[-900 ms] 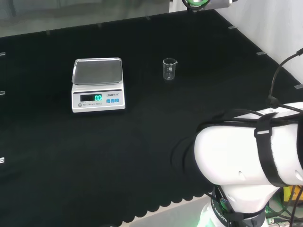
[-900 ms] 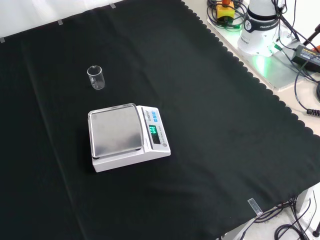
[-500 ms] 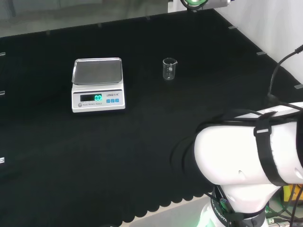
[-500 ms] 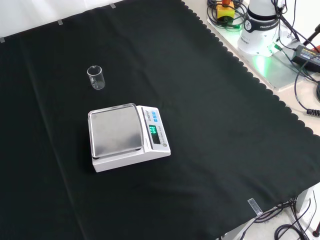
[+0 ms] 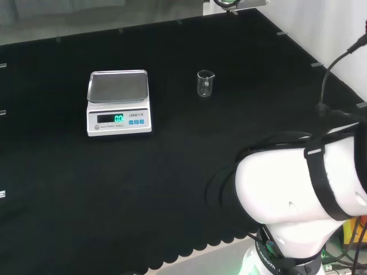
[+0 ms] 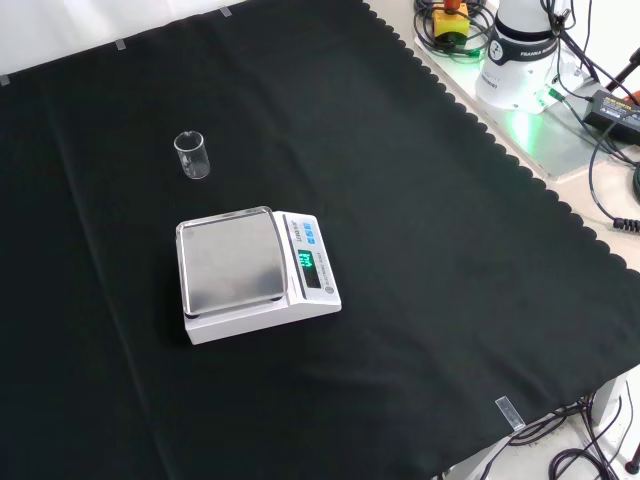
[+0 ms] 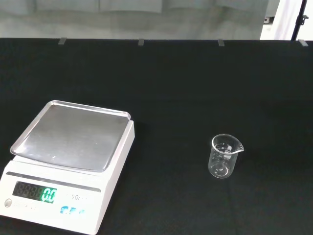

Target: Pick up the beaker.

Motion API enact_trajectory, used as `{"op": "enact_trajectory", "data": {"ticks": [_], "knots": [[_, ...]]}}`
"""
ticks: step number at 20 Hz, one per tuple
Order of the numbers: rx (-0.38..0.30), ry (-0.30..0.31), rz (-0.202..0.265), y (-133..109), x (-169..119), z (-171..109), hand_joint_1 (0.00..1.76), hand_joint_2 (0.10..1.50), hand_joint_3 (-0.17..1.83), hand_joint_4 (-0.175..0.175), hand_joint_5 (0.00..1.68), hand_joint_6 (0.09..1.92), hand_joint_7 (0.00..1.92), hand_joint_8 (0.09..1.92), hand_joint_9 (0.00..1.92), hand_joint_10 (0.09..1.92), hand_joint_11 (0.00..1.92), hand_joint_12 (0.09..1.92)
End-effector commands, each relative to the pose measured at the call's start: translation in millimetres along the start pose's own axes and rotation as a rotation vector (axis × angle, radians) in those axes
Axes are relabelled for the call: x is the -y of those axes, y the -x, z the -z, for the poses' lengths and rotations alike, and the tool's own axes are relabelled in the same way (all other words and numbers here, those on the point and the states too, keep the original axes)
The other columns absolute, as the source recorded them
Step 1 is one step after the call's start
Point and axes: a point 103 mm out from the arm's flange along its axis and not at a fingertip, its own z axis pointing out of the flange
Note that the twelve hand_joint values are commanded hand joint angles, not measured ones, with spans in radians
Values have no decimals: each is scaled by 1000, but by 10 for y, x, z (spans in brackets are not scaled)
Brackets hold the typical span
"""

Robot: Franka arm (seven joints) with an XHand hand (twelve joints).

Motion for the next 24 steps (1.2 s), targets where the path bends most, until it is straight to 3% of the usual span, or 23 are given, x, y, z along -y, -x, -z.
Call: {"op": "enact_trajectory", "data": {"ticks": [1,4,7,10,13,16,24], "knots": [[25,-11,5,-72,-411,-122,197,883,372,-5,0,87,0,89,0,499,0,1288],[16,-40,-12,-67,-618,-227,197,901,334,-7,8,87,0,113,0,528,0,1288],[23,-45,-46,-33,-790,-310,197,917,300,-19,140,87,22,177,0,561,0,1280],[31,-30,-68,15,-932,-382,227,943,247,-35,338,87,113,476,55,800,7,1375],[35,-47,-96,54,-1069,-458,261,952,229,-40,414,87,147,658,168,877,99,1472],[21,-71,-118,138,-1200,-568,300,953,224,-40,425,87,144,708,218,882,174,1464],[2,-146,-120,211,-1677,-993,325,949,222,-32,325,87,2,696,64,898,75,1496]]}}
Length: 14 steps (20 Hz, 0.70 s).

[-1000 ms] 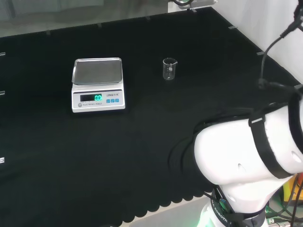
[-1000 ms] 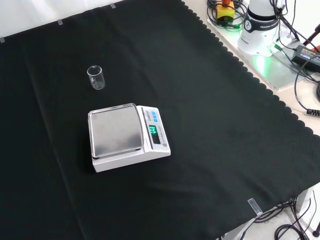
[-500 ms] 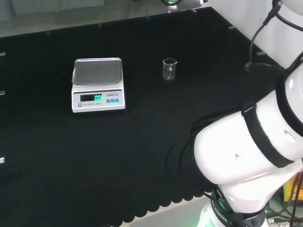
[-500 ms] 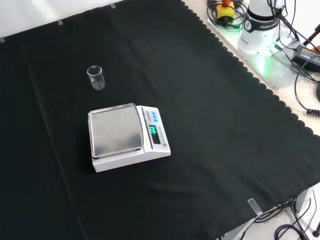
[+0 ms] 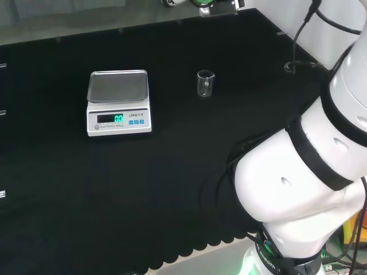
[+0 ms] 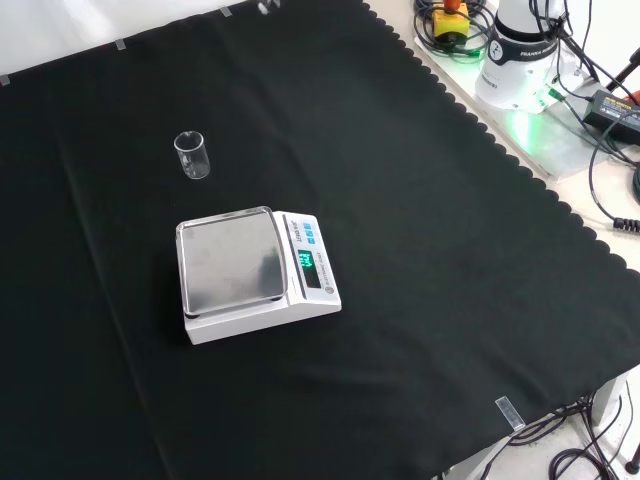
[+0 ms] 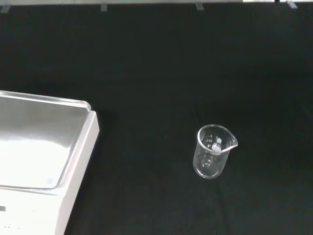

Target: Pick up the beaker.

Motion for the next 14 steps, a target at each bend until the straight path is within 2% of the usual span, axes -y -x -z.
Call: {"op": "enact_trajectory", "data": {"ticks": [1,7,14], "knots": [[-19,-43,-20,41,-559,-301,328,948,222,-32,318,87,0,686,59,900,72,1497],[-20,-46,-34,28,-907,-623,346,943,223,-31,277,87,0,633,47,905,61,1498],[-29,-94,-41,4,-1184,-876,365,938,222,-31,261,87,0,617,44,906,54,1498]]}}
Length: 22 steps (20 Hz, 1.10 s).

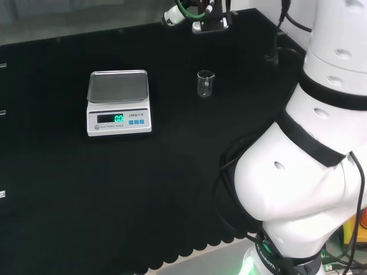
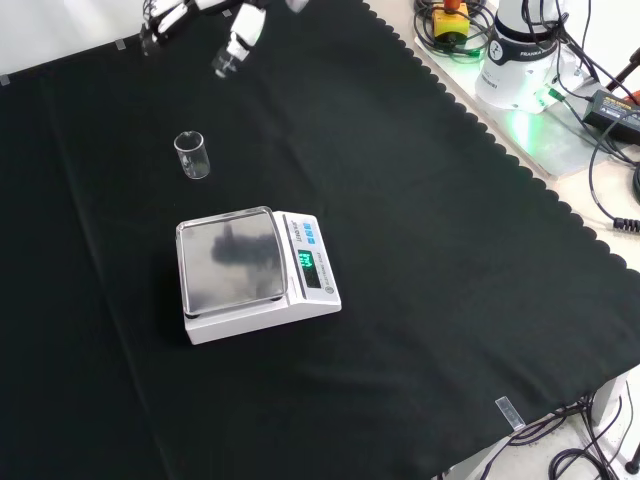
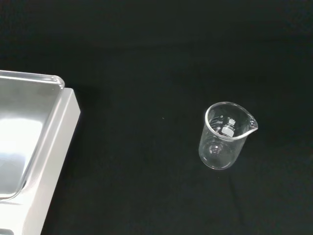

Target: Pick up the beaker.

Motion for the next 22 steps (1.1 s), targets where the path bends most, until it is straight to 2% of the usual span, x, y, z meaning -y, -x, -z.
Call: {"op": "enact_trajectory", "data": {"ticks": [1,16,22], "knots": [[-17,-11,-17,6,-370,-180,367,937,222,-31,260,87,0,616,44,906,53,1498],[-31,-118,-51,144,-539,-704,378,934,225,-31,253,87,0,608,40,907,40,1499],[-25,-134,-65,207,-626,-812,379,934,226,-32,247,87,0,606,36,906,38,1500]]}}
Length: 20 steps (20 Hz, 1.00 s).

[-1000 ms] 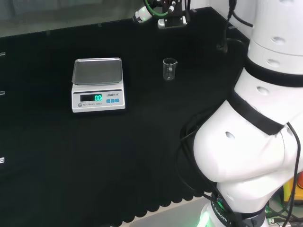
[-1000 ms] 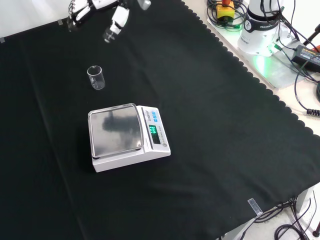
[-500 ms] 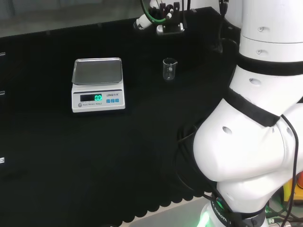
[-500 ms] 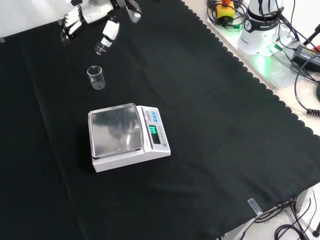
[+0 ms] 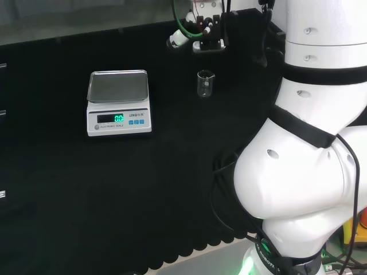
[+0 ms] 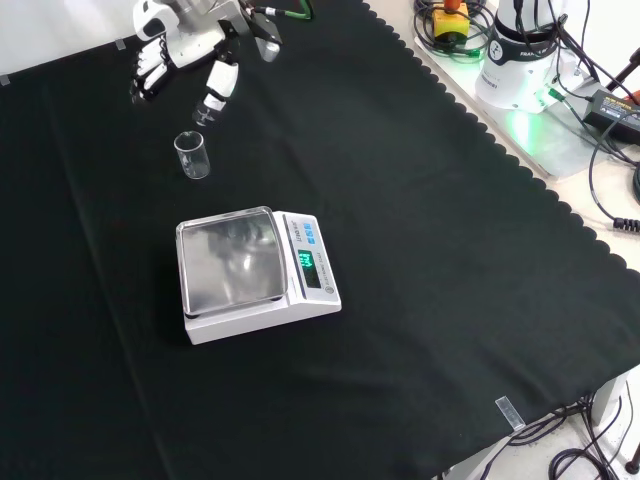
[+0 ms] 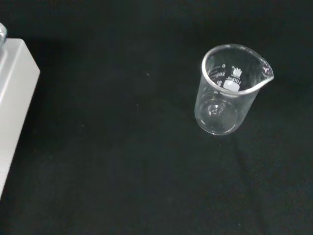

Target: Pick up the beaker.

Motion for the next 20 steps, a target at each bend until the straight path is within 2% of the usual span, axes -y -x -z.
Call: {"op": "enact_trajectory", "data": {"ticks": [1,4,7,12,15,20], "knots": [[-2,-24,-19,83,-99,-101,379,934,226,-32,246,87,0,606,36,906,37,1501],[17,-38,-30,94,-145,-179,380,933,227,-33,245,87,0,603,31,905,33,1501],[7,-63,-39,130,-225,-277,381,932,229,-33,242,87,0,596,21,903,15,1499],[1,-82,-54,188,-351,-362,387,927,234,-35,236,87,0,560,0,786,0,1342],[6,-93,-63,233,-406,-387,388,927,235,-36,233,87,0,537,0,762,0,1314],[-27,-112,-85,345,-430,-542,387,927,235,-36,231,87,0,518,0,754,0,1305]]}}
